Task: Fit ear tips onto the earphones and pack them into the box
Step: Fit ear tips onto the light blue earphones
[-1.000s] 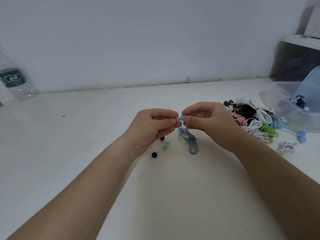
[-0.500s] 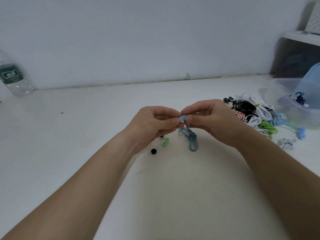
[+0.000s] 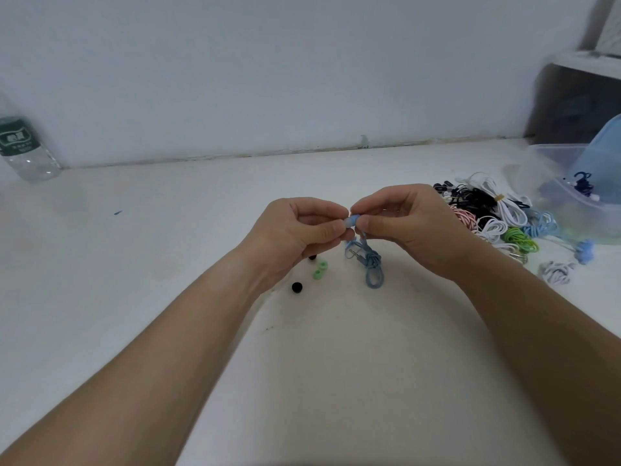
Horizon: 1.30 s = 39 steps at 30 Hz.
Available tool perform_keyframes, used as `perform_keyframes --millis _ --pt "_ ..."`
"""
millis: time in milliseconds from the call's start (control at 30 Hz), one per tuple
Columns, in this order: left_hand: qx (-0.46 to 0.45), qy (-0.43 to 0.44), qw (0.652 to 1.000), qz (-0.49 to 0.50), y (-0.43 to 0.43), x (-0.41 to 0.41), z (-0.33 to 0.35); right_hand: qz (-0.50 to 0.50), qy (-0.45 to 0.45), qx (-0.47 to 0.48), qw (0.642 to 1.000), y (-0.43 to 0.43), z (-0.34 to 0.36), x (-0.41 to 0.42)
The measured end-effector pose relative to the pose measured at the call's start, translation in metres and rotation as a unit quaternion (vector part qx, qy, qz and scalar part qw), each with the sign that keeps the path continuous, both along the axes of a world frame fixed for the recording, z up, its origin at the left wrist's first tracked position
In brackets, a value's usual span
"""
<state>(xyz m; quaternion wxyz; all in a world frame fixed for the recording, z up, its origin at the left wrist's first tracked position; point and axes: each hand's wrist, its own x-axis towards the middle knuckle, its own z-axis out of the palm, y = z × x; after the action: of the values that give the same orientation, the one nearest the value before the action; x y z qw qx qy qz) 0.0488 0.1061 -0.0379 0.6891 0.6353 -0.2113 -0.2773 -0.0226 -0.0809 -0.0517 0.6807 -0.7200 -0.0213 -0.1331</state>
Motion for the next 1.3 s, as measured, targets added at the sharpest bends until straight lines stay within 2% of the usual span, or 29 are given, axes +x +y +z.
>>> perform_keyframes --millis 433,767,1000,1300 --pt "-0.019 0.016 1.000 -0.013 0.0012 0.0017 -0.0009 0.006 0.029 0.020 0.999 -0.0003 0.0007 -0.0003" --pt "-0.013 -0.006 1.000 0.003 -0.0007 0.0010 -0.0022 -0.033 -0.008 -0.030 0.999 0.0042 0.0021 -0.0010" --pt "-0.023 -0.008 1.000 0.006 -0.0006 0.0006 -0.0031 -0.023 0.029 0.022 0.999 0.0055 0.0027 -0.0012" --pt "-0.036 0.000 0.999 -0.003 -0.0004 0.0016 -0.0032 -0.015 0.030 0.048 0.998 0.0056 0.0029 -0.0008"
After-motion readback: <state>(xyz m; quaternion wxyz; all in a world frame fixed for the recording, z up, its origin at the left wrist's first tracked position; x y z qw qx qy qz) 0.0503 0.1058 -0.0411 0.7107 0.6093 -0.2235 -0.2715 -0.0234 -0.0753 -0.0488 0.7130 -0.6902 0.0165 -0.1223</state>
